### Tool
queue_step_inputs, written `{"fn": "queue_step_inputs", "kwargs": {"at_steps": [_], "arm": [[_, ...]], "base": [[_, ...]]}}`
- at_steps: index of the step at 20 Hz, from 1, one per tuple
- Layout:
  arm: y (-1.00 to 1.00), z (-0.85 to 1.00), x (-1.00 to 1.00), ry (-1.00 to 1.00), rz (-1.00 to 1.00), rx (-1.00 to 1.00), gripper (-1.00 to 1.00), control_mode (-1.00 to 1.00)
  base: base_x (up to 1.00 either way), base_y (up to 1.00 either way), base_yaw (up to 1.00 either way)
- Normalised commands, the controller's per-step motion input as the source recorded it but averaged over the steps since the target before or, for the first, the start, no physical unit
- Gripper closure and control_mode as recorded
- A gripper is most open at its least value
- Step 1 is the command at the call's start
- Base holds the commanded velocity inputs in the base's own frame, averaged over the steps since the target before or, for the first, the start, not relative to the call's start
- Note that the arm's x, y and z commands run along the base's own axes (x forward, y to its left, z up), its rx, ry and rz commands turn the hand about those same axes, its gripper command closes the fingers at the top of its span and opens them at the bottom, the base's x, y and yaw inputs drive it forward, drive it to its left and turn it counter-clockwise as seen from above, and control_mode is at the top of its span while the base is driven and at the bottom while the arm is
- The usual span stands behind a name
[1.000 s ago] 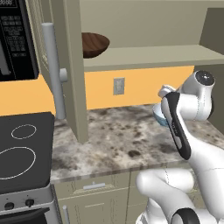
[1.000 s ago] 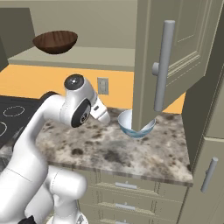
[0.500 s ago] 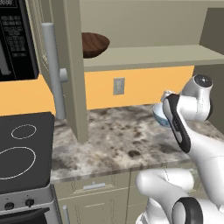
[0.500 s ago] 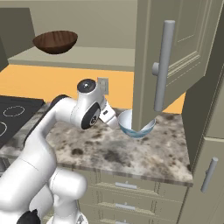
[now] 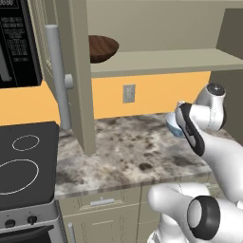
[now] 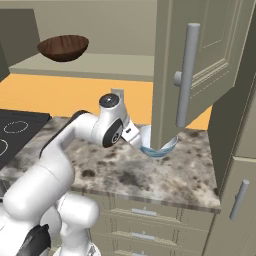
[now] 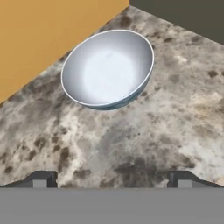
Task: Open the cabinet. Pick the bowls from the counter and place them in the cabinet. Then close the cabinet.
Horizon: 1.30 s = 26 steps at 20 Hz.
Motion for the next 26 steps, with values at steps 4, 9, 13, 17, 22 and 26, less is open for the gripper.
{"fn": "queue_step_inputs", "kwargs": {"at_steps": [4, 9, 13, 17, 22, 26], "arm": [[-0.17, -0.25, 0.25, 0.03, -0.04, 0.00, -1.00, -1.00], [-0.17, -0.23, 0.21, 0.02, -0.06, 0.00, -1.00, -1.00], [-0.16, -0.22, 0.23, 0.02, -0.05, 0.00, -1.00, -1.00], [-0.16, -0.21, 0.28, 0.01, -0.03, 0.00, -1.00, -1.00], [-0.15, -0.22, 0.32, 0.00, 0.00, 0.00, -1.00, -1.00], [-0.12, -0.22, 0.31, 0.01, 0.00, 0.00, -1.00, -1.00]], "base": [[0.00, 0.00, 0.00], [0.00, 0.00, 0.00], [0.00, 0.00, 0.00], [0.00, 0.00, 0.00], [0.00, 0.00, 0.00], [0.00, 0.00, 0.00]]}}
